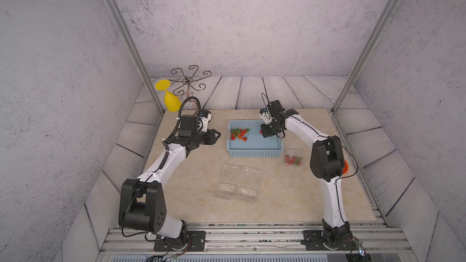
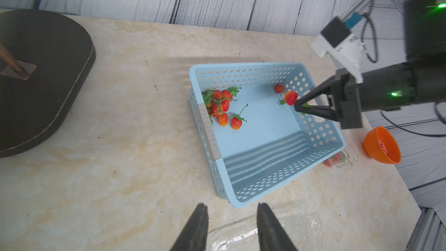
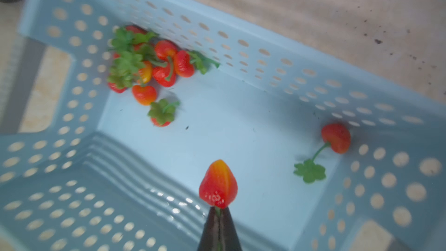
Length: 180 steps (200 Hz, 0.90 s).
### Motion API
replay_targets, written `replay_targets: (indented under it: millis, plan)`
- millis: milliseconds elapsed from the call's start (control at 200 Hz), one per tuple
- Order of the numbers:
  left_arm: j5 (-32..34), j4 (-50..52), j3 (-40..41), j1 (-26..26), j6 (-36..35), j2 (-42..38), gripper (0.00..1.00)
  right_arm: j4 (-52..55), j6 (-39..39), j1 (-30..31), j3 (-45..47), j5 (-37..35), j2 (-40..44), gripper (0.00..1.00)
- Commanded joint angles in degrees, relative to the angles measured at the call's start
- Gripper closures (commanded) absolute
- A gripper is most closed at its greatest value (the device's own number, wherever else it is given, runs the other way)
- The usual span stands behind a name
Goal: Pack strawberries into containers
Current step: Pick up the strawberry from the basket, then place the strawberry in the packing box.
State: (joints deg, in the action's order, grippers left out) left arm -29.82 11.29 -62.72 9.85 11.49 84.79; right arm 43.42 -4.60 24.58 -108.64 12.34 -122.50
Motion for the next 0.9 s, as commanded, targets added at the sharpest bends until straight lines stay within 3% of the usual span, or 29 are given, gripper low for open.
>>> replay_targets:
  millis: [0, 180, 405, 691, 896]
  plan:
    - [-0.6, -1.1, 0.4, -0.5, 0.5, -1.1, 0.62, -1.3, -1.6, 2.7, 7.1, 3.3, 10.4, 0.95]
    - [-0.7, -1.4, 0.6, -0.8, 1.0, -1.5, 0.62, -2.1, -1.8, 8.7, 22.1, 8.1, 21.0, 0.95]
    - [-1.3, -2.3, 0.9, -1.2, 2.0, -1.6, 0.62, -1.3, -1.7, 19.1, 32.4, 12.4, 23.5, 0.94]
    - [-1.2, -2.6, 1.3, -1.3, 2.3, -2.6, 0.62, -4.0, -3.8, 25.2, 35.9, 12.5, 19.9, 0.93]
    - [-1.9, -3.2, 1.6, -1.4, 2.9, -2.1, 0.63, -3.6, -4.2, 26.0, 36.5, 9.9, 18.1, 0.81]
